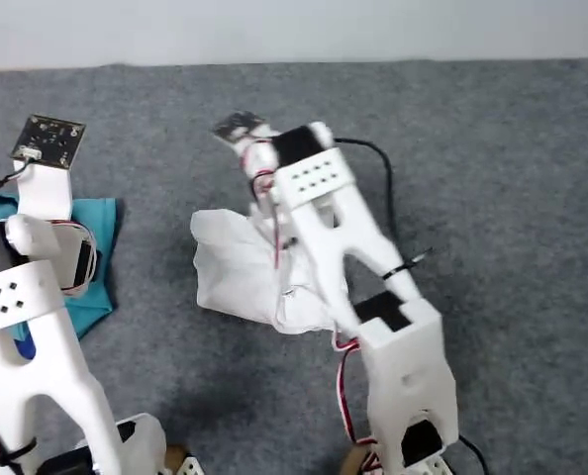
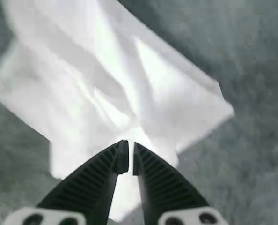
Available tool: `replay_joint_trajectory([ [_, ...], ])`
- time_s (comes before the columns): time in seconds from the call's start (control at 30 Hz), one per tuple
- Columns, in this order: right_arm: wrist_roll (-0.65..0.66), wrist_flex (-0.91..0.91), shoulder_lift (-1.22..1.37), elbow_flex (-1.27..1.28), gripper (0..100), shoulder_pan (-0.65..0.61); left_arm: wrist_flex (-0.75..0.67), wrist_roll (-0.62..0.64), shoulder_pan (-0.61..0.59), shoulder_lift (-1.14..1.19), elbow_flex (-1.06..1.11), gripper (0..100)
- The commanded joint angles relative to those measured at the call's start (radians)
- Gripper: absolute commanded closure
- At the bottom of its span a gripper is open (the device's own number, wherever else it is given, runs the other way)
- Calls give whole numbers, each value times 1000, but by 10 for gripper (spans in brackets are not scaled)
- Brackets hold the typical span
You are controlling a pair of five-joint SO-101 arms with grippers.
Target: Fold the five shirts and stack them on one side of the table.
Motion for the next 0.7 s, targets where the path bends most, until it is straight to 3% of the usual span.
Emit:
replay_joint_trajectory([
  [0.0,34,42,-79,38,988,30,18,-6,0,-28,-10,878],
  [0.23,44,38,18,52,988,-99,18,-5,-3,-29,-13,918],
  [0.5,43,41,16,29,988,-337,18,-8,-186,-124,-148,918],
  [0.67,49,42,-140,32,989,-320,18,-8,-245,-187,-176,918],
])
